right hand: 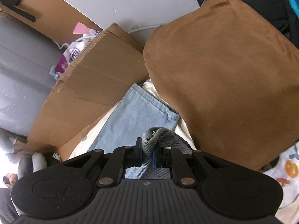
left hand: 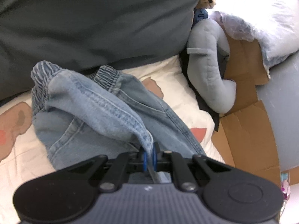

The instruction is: Fold clothes

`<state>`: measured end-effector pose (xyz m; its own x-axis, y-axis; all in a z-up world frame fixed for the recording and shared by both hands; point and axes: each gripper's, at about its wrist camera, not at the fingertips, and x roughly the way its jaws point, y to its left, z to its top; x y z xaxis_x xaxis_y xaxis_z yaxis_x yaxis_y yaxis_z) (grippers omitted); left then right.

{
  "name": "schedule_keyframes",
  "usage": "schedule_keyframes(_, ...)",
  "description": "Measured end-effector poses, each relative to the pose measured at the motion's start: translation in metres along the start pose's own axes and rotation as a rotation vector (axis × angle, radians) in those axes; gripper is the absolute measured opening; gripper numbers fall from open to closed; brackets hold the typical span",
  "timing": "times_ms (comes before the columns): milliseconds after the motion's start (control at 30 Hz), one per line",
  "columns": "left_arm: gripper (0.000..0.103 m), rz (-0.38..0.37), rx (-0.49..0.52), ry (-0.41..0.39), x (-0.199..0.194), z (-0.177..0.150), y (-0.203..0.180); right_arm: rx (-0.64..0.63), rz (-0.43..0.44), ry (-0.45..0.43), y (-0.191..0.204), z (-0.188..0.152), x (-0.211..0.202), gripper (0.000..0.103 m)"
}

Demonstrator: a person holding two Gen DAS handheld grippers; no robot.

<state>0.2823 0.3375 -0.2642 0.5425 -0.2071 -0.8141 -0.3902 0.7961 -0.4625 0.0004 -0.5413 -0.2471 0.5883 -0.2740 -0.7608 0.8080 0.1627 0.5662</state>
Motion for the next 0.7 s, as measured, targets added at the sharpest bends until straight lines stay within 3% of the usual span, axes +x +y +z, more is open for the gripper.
schedule_keyframes(433,0.007,0.000,-0.016,0.029,0.079,0.017,-0.007,-0.091,-0.070,0.009,0.036,0.037,0.102,0.009)
schedule_keyframes(700,0.007,-0.017,-0.033,0.001,0.104,0.028,-0.017,-0.069,-0.073,-0.047,0.056,0.057,0.144,0.008)
